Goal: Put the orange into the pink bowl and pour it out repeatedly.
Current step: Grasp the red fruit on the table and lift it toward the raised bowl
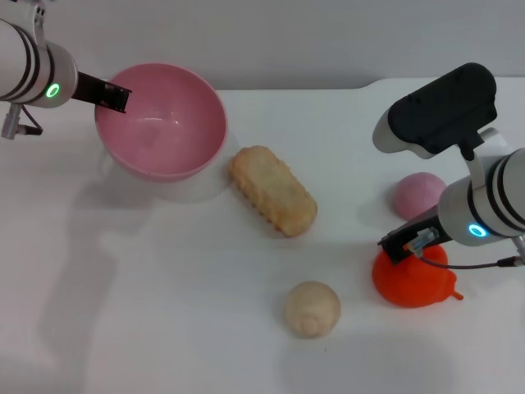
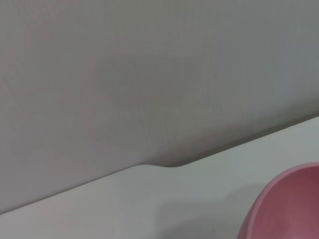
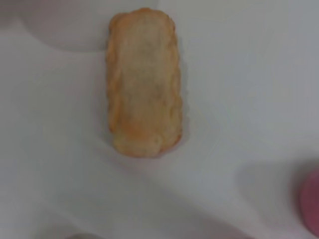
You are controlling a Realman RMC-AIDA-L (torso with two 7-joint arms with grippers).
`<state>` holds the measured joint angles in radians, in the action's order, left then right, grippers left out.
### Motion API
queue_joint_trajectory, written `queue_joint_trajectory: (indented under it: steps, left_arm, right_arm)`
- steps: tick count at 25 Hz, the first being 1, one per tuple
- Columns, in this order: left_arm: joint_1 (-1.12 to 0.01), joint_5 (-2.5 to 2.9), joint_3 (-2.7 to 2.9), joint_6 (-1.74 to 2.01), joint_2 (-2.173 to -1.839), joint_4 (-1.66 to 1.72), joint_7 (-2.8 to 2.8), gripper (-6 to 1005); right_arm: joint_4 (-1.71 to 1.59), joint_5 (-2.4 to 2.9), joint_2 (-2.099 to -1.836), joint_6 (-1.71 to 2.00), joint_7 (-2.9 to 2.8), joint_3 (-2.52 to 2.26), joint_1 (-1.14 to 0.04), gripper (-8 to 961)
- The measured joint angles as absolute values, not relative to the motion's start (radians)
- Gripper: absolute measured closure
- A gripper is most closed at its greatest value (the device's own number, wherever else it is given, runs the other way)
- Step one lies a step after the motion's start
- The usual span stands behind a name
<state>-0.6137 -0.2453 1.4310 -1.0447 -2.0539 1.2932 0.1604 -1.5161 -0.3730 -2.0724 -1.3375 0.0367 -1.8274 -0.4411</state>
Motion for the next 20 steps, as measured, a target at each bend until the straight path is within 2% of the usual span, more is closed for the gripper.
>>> queue_joint_trajectory:
  steps: [8, 20]
  left_arm:
    - [-0.612, -0.248, 1.431, -1.045, -2.055, 1.293, 0.173, 960]
    - [-0.617, -0.253, 1.440, -1.041, -2.057, 1.291, 0.175, 960]
  right_arm:
    - [-1.533, -0.373, -2.072, -1.320, 0.054, -1.819, -0.438, 944]
    - [-1.716, -0.329, -2.071, -1.311, 0.073, -1.772, -0.465, 945]
